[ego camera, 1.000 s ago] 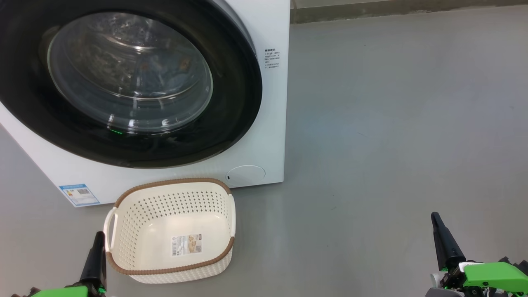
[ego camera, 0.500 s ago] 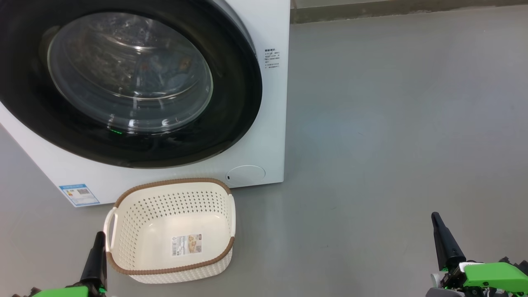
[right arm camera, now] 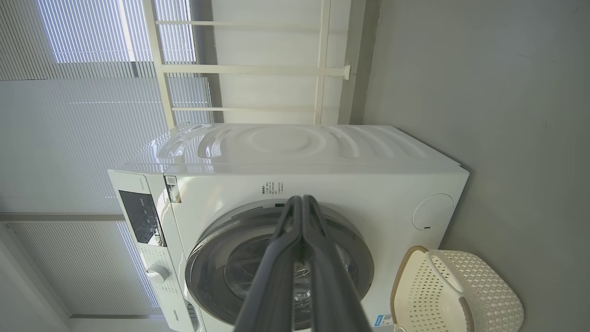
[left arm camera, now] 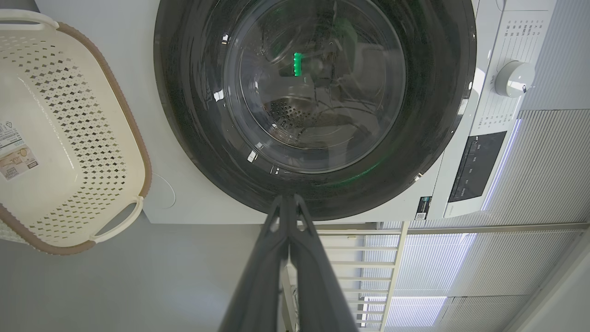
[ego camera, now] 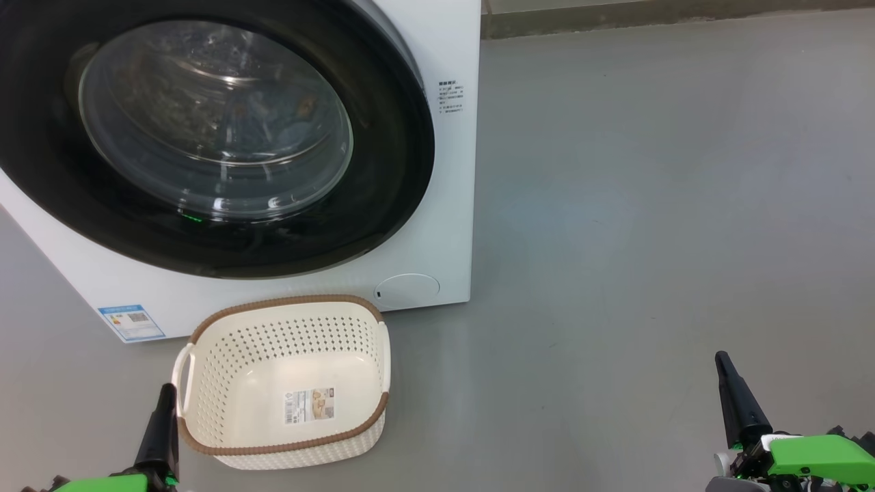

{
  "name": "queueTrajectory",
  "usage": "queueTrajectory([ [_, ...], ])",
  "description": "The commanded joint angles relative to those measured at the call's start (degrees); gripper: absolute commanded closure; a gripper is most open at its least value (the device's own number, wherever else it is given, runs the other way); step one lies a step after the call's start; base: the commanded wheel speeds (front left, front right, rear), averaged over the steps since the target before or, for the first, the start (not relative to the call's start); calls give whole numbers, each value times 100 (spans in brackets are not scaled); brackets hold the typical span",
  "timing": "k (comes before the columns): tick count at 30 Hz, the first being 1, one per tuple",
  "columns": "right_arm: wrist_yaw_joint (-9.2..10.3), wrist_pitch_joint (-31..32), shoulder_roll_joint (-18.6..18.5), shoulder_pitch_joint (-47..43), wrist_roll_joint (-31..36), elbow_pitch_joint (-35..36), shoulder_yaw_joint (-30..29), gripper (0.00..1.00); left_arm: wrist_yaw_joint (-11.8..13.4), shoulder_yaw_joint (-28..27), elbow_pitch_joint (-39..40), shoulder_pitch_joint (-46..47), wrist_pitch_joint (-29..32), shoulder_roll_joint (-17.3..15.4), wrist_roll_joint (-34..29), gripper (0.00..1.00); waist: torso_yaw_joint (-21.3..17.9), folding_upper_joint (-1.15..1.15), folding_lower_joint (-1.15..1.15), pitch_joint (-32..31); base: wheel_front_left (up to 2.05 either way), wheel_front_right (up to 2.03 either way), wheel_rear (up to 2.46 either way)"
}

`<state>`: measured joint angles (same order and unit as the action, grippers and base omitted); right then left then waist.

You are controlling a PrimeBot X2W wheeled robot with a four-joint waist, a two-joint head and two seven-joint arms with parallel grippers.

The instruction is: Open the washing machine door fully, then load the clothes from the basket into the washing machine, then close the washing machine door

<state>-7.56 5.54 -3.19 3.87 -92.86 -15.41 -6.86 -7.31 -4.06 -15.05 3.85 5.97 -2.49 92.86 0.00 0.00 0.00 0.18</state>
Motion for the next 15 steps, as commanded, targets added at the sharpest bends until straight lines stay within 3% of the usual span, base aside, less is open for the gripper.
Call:
queueTrajectory([
  [1,8,52,-9,226,26,141,86,100,-18,-203,102,230,17,-73,-34,100,0,0,0,0,0,0,0],
  [15,8,60,-2,227,35,141,76,100,-18,-212,101,230,24,-67,-41,100,0,0,0,0,0,0,0],
])
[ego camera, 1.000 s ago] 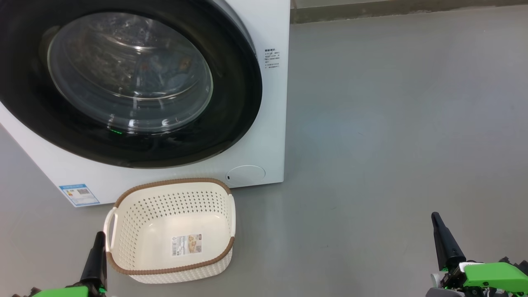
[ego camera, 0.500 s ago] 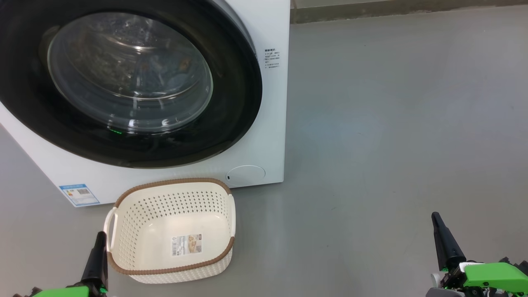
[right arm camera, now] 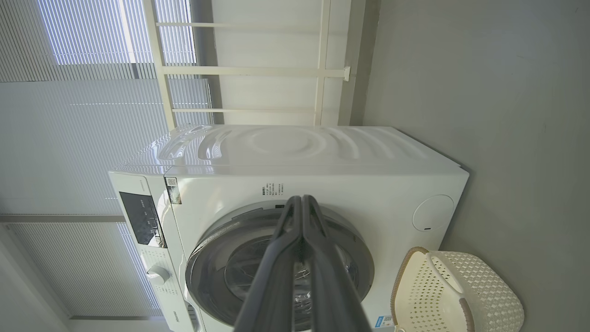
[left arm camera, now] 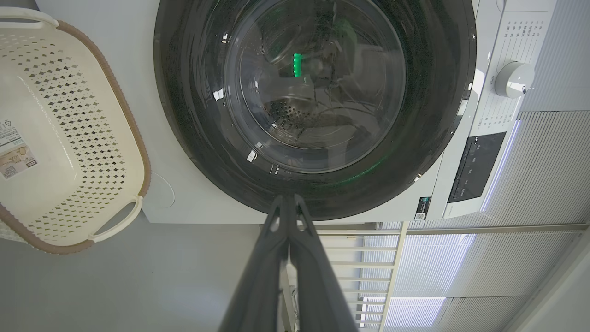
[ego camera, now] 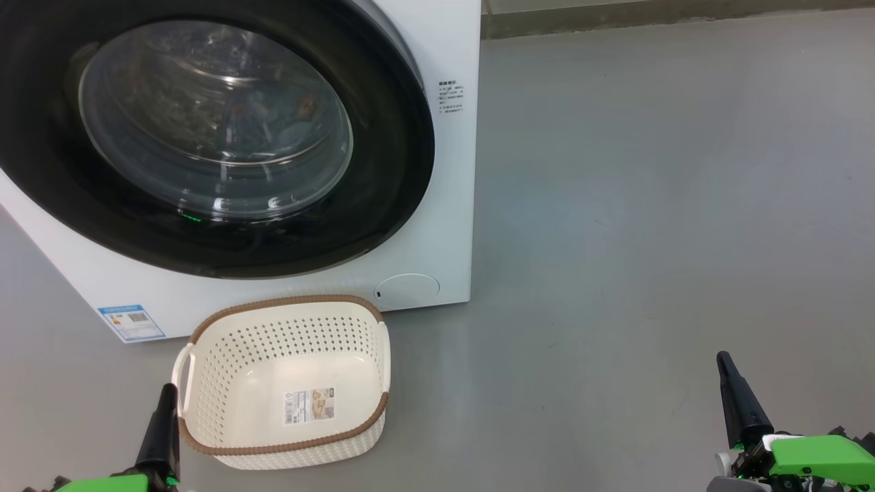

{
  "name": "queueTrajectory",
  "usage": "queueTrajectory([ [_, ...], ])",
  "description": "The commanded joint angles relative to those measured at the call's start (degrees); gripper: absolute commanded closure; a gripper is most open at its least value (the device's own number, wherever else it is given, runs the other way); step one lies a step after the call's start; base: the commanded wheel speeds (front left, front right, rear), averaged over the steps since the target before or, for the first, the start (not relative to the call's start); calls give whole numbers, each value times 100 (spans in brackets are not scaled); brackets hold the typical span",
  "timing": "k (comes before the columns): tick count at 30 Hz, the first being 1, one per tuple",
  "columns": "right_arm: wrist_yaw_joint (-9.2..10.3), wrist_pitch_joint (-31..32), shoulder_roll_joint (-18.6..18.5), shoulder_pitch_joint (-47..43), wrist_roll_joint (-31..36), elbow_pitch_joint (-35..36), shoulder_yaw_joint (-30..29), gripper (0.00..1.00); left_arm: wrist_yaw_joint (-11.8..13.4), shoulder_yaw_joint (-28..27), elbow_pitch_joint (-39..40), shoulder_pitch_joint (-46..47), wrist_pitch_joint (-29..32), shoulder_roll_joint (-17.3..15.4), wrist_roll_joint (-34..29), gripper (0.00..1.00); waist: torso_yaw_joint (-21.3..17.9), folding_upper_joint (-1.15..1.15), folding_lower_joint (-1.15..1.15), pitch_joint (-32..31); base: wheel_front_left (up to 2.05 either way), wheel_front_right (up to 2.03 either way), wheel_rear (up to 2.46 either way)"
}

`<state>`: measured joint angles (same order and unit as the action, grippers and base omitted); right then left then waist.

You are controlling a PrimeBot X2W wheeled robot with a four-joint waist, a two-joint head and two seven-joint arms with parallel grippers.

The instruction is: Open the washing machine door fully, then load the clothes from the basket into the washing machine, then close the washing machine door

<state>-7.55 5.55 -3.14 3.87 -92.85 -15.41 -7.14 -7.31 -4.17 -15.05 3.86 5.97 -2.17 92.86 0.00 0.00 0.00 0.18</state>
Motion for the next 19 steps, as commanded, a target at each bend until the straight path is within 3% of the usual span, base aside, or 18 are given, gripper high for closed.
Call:
queueTrajectory([
  [1,6,60,-7,227,34,141,103,100,-18,-201,101,230,24,-98,-42,100,0,0,0,0,0,0,0],
  [19,6,69,1,228,44,140,92,100,-18,-211,101,231,32,-92,-50,100,0,0,0,0,0,0,0],
])
